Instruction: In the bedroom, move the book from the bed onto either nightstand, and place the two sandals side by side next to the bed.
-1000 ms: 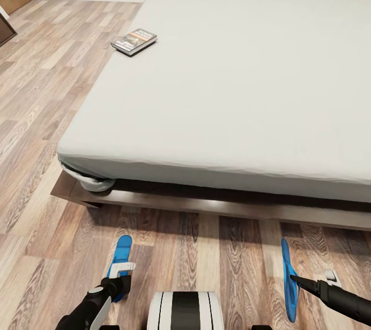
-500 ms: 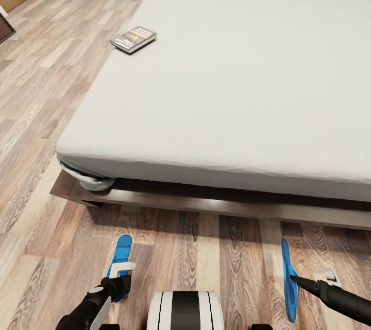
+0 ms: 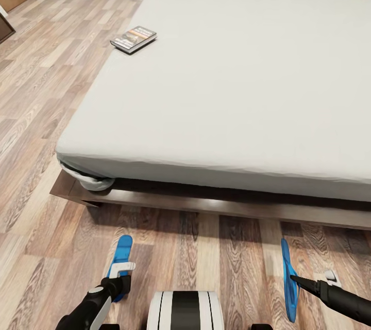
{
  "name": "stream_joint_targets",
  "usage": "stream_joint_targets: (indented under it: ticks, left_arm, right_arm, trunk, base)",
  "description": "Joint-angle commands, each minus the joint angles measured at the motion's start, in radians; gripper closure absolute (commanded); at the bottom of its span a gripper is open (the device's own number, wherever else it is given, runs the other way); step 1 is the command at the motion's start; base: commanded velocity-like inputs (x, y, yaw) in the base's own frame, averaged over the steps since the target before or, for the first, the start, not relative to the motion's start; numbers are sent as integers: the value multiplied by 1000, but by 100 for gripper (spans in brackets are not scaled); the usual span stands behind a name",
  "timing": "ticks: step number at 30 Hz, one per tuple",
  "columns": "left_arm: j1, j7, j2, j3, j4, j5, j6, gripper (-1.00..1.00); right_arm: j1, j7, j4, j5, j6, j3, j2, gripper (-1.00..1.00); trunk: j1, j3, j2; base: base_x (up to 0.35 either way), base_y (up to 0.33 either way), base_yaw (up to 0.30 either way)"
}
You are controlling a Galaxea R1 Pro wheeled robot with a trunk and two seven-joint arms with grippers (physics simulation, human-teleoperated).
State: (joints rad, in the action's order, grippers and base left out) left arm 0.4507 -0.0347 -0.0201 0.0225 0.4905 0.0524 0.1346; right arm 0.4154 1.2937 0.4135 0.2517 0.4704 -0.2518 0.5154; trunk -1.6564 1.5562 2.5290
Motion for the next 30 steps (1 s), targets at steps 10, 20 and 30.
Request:
stream_joint_targets:
  ticks: [10, 20, 30]
  left_arm:
    - [0, -4, 0, 2, 2, 6, 6, -100]
    - [-1, -4, 0, 3, 2, 6, 7, -100]
    - [0, -3, 0, 4, 2, 6, 9, -100]
  right_arm:
    - [0, 2, 0, 3, 10, -1, 0, 100]
    - [0, 2, 0, 3, 10, -2, 0, 100]
    - [0, 2, 0, 3, 10, -1, 0, 100]
  trunk:
    - [0, 1, 0]
    - [0, 1, 0]
    - [1, -7, 0]
  base:
    - [0, 0, 0]
    - [0, 0, 0]
    - [0, 0, 0]
